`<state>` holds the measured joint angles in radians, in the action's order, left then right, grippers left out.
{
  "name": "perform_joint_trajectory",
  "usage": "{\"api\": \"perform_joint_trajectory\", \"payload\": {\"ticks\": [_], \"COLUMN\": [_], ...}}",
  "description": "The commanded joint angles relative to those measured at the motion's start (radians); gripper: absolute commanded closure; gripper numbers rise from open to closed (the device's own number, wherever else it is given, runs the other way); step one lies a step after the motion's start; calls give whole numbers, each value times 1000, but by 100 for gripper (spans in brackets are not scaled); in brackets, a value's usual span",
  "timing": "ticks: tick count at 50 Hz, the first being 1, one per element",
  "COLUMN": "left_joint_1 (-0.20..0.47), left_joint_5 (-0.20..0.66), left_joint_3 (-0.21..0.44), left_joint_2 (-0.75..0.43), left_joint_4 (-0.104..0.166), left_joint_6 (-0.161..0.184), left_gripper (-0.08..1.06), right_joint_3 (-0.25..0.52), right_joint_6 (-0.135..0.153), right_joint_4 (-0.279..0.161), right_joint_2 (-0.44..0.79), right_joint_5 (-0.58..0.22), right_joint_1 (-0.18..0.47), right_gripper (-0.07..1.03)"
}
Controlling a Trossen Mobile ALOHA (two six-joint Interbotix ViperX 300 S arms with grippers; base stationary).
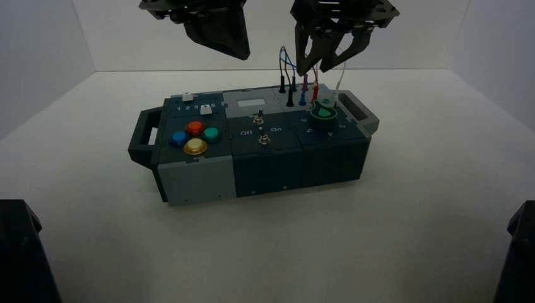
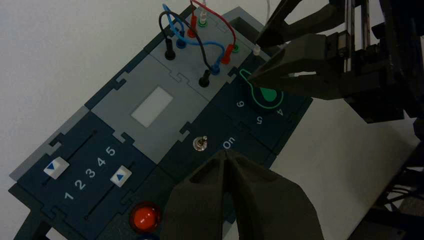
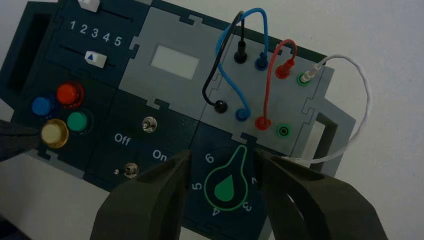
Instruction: Pull the black wire.
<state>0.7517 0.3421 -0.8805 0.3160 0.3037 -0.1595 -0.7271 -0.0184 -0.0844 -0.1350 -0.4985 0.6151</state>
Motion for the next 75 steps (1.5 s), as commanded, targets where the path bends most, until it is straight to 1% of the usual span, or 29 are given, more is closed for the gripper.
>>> {"api": "perform_joint_trajectory", "payload": {"ticks": [1, 11, 16, 27, 35, 41, 45, 49, 55, 62, 71, 75], "left_joint_1": [2, 14, 15, 15, 15, 15, 14, 15, 14, 14, 15, 15], "left_joint_5": [-12, -11, -11, -6, -6, -5, -5, 0, 6, 6, 6, 6], "left_joint_3": [20, 23, 20, 20, 20, 20, 20, 20, 20, 20, 26, 28], "left_joint_2": [3, 8, 8, 9, 9, 9, 9, 9, 9, 9, 11, 11], "left_joint_4": [0, 0, 2, 2, 2, 2, 2, 2, 2, 2, 2, 2], "left_joint_6": [-3, -3, -2, -2, 0, 0, 0, 0, 0, 0, 0, 0], "left_gripper": [101, 101, 101, 101, 101, 101, 101, 101, 101, 101, 101, 101], "right_joint_3": [21, 17, 14, 18, 35, 52, 60, 67, 75, 77, 78, 80], "right_joint_6": [0, -2, -2, -2, 0, -2, -3, -12, -12, -12, -12, -12], "right_joint_4": [-3, -6, -15, -25, -31, -32, -32, -32, -31, -21, 11, 18], "right_joint_2": [-29, -29, -26, 9, 44, 83, 104, 124, 152, 172, 187, 192], "right_joint_5": [-2, -6, -14, -15, -15, 2, 14, 32, 75, 109, 130, 146], "right_joint_1": [5, 5, 5, 5, 31, 35, 35, 35, 34, 31, 20, 17], "right_gripper": [32, 32, 32, 32, 32, 38, 39, 39, 39, 40, 40, 40]}}
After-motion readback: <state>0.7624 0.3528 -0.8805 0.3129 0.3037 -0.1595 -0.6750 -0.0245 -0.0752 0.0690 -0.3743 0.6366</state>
